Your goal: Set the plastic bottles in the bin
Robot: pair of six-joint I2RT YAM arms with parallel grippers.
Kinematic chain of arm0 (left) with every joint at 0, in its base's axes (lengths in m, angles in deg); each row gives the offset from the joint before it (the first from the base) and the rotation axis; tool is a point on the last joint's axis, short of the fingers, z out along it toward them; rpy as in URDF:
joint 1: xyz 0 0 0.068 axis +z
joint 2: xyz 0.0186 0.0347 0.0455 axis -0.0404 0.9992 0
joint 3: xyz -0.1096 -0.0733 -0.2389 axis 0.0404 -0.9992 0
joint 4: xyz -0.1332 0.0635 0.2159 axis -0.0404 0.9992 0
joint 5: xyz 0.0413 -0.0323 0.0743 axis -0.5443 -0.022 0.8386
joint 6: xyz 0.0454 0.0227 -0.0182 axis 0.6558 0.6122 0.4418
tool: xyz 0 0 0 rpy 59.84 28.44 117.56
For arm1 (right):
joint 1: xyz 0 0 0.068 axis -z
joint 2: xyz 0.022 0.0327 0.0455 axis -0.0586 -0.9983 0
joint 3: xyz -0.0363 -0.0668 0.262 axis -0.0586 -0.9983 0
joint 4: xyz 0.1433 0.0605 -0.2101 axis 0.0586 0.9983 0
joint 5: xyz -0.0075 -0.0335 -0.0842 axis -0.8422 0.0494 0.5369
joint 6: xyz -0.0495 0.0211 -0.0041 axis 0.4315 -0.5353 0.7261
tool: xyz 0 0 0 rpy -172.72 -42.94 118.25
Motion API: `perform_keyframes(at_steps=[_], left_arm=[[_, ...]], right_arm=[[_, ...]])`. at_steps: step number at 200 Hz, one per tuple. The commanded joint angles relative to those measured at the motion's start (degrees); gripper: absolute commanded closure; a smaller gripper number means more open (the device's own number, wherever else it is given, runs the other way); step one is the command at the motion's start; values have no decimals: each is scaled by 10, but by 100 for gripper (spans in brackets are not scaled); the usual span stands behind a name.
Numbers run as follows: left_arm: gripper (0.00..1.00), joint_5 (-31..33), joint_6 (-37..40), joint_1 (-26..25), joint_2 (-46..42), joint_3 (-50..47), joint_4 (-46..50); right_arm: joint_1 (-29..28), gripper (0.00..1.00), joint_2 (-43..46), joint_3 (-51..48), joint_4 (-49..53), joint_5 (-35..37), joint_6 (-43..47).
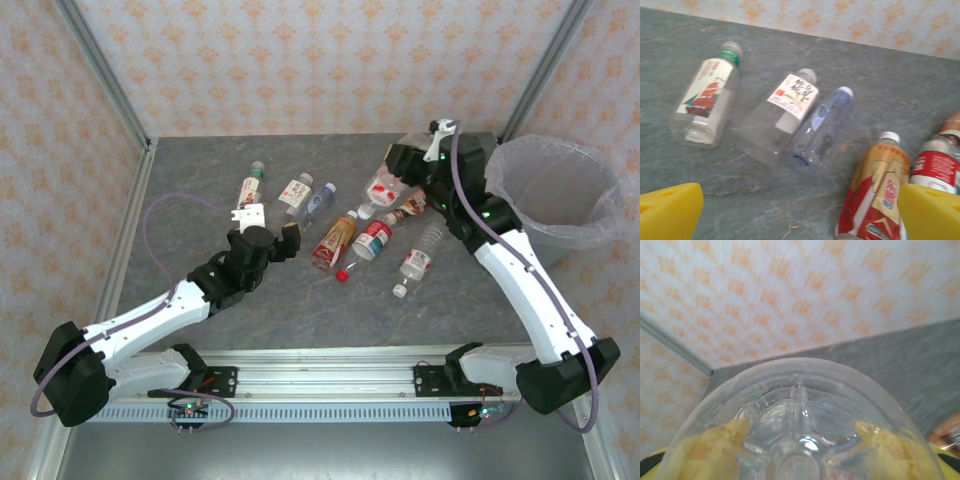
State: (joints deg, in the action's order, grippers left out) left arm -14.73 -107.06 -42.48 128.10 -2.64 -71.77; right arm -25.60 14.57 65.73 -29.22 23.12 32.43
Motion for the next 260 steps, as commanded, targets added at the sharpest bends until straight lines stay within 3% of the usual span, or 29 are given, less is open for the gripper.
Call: perform_keyframes(at_steps=[1,47,96,165,200,260], left_arm=[[0,54,-42,6,7,-6,42],[0,51,-68,10,22,-15,39],[0,34,-73,12,42,-12,38],[0,18,-77,12,52,-10,34],[0,41,-94,12,52,-6,50],[0,62,-106,13,47,-8,77]], right_arm=[[14,52,30,50,42,84,71],[36,51,52,109,21,215,176],[115,51,49,157,6,275,231],[209,51,53,114,-29,414,279],[288,51,43,48,-29,399,252],[364,50,-11,-47,-23,372,259]])
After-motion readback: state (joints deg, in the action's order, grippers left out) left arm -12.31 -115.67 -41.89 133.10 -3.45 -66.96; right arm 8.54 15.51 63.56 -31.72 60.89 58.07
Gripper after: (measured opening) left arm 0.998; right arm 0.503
